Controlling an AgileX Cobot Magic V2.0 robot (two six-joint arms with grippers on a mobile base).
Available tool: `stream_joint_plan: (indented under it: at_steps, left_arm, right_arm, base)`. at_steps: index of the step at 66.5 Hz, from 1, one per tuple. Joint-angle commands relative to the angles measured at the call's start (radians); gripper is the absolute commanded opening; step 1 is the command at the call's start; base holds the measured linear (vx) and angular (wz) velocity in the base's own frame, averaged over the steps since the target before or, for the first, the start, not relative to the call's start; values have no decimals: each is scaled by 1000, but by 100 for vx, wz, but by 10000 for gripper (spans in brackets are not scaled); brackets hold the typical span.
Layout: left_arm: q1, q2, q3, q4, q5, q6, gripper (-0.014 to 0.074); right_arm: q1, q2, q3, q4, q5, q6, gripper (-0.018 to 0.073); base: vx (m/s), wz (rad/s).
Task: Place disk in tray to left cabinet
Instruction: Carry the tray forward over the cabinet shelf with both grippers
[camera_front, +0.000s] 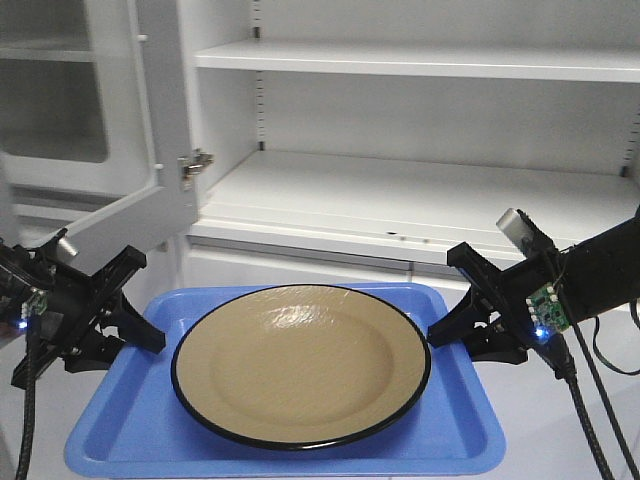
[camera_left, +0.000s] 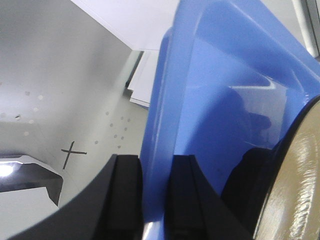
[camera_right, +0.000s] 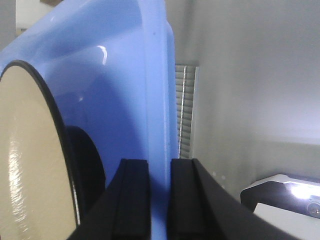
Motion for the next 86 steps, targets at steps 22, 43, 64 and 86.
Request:
stream_joint_plan:
  at_steps: [22,43,64,86]
  left_arm:
    - [-12,-54,-32,-153,-5,-34,0]
    - [-12,-54,-32,-153,-5,-34,0]
    - [-12,-54,-32,-153,-5,-34,0]
    - [-12,-54,-32,-153,-5,-34,0]
  right_arm:
    - [8,-54,-32,130,9,3,-6]
    - [8,-54,-32,130,9,3,-6]
    - [8,-54,-32,130,9,3,-6]
    - [8,-54,-32,130,9,3,-6]
  base:
    - [15,-28]
    - [21,-11]
    - [25,-6]
    - [25,-9]
